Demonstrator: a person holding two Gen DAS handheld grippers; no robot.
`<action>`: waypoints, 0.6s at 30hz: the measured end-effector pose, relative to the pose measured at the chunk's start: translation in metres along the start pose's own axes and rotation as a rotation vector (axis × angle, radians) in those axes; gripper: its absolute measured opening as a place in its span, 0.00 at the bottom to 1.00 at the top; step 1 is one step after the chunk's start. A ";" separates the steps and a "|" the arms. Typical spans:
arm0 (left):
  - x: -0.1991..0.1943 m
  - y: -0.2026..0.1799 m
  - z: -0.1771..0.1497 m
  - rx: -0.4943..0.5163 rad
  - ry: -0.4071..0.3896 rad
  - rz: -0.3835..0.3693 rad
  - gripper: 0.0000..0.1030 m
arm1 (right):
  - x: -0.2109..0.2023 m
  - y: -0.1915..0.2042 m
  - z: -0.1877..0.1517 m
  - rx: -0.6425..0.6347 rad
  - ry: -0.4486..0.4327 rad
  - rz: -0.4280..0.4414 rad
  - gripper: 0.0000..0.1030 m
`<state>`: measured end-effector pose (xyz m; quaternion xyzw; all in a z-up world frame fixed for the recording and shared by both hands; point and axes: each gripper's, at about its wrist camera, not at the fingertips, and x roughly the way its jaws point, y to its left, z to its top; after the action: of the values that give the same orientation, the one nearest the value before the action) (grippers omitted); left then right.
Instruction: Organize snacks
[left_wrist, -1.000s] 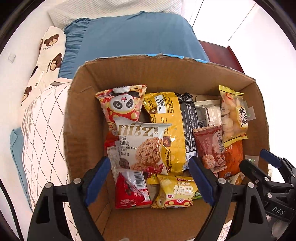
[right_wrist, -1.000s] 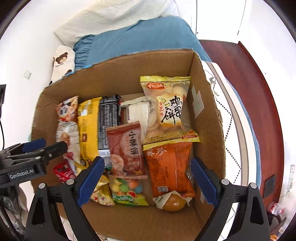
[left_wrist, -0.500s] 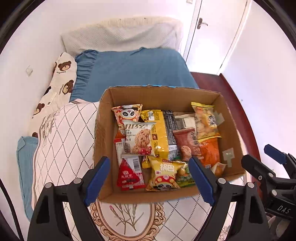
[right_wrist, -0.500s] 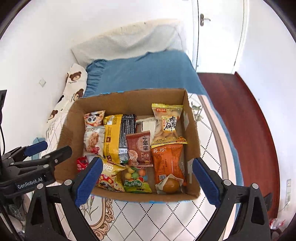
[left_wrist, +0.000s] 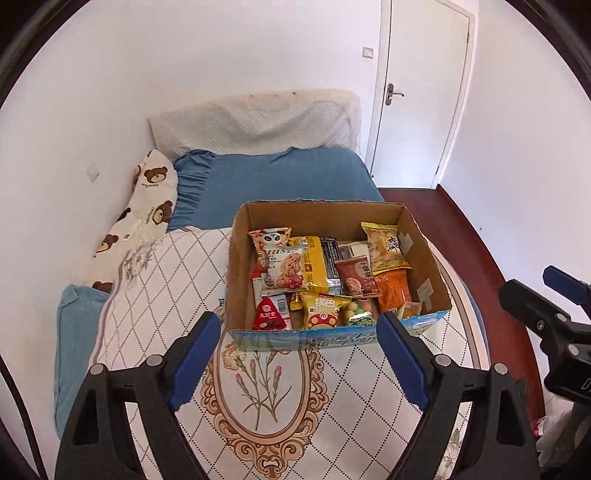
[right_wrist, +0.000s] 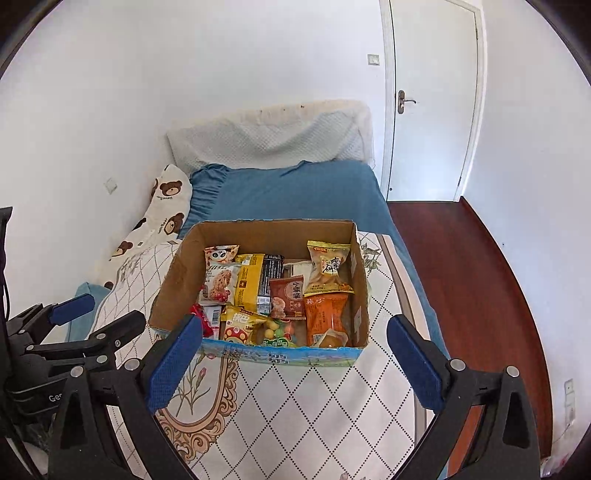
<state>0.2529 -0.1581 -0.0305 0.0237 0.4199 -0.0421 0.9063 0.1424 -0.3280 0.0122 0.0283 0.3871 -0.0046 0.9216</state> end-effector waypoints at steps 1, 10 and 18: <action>-0.008 0.000 -0.004 0.000 -0.014 0.011 0.84 | -0.007 -0.001 -0.003 0.002 -0.008 0.000 0.99; -0.059 0.004 -0.026 -0.046 -0.068 0.016 0.84 | -0.078 0.006 -0.030 -0.012 -0.102 -0.003 1.00; -0.096 0.003 -0.038 -0.049 -0.156 0.059 0.84 | -0.117 0.013 -0.047 -0.021 -0.150 -0.006 1.00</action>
<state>0.1624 -0.1469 0.0182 0.0108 0.3482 -0.0069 0.9373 0.0273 -0.3140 0.0639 0.0169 0.3172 -0.0054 0.9482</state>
